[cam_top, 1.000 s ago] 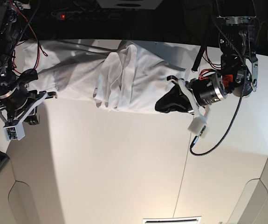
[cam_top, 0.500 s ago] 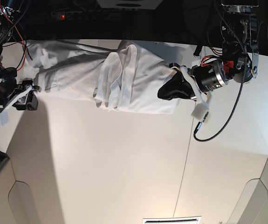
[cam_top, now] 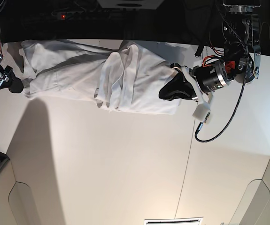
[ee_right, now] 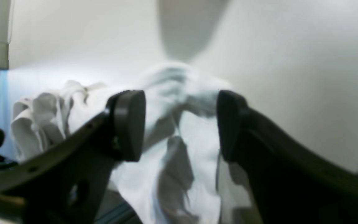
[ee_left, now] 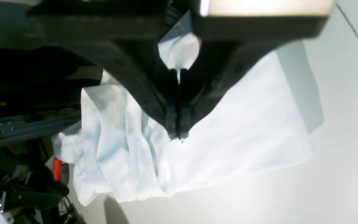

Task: Layout the t-shirt on the table in an organized manner, then fold the t-shirt properly
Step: 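Grasp the other strip end with the right gripper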

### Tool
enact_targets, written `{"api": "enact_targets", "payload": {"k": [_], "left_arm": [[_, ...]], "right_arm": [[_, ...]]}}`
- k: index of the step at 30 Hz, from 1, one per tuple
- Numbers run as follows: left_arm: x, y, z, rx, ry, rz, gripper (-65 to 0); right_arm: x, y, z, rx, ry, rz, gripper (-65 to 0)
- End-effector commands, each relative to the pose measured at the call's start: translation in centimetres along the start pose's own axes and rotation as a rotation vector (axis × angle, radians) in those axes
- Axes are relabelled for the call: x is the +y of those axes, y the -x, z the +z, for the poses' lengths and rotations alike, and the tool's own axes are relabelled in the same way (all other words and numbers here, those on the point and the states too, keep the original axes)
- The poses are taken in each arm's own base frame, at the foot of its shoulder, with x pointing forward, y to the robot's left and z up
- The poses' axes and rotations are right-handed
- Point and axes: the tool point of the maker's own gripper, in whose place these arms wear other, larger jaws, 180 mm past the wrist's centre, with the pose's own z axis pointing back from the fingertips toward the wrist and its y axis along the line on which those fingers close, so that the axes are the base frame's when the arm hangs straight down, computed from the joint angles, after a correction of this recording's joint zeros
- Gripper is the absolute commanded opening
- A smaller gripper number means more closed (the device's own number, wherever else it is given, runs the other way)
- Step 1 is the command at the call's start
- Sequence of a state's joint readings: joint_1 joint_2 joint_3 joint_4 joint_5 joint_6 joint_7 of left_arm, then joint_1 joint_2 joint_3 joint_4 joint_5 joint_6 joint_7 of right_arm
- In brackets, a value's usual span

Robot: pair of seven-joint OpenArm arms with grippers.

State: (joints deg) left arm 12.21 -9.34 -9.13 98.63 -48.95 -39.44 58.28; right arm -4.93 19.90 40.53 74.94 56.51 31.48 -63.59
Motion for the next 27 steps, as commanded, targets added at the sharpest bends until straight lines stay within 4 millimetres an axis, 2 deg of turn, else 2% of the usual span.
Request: {"api": "enact_targets", "payload": {"k": [1, 7, 11, 15, 19, 27], "left_arm": [[-0.5, -1.4, 0.2, -0.049, 0.020, -0.019, -65.0], [-0.5, -1.4, 0.2, -0.048, 0.020, -0.019, -65.0], [-0.5, -1.4, 0.2, -0.048, 0.020, -0.019, -65.0], [-0.5, -1.4, 0.2, -0.048, 0.020, -0.019, -65.0], [-0.5, -1.4, 0.2, -0.048, 0.020, -0.019, -65.0], [-0.5, -1.4, 0.2, -0.049, 0.020, -0.019, -65.0]], "right_arm": [[0.2, -1.1, 0.5, -0.022, -0.020, 0.009, -28.7], [-0.8, 0.7, 0.2, 0.049, -0.010, -0.020, -28.7], [-2.0, 2.7, -0.4, 0.147, 0.064, 0.018, -28.7], [-2.6, 2.1, -0.6, 0.108, 0.096, 0.031, -28.7], [-2.2, 2.3, -1.0, 0.106, 0.082, 0.024, -28.8], [0.1, 6.7, -3.0, 0.218, 0.004, 0.013, -28.8]]}}
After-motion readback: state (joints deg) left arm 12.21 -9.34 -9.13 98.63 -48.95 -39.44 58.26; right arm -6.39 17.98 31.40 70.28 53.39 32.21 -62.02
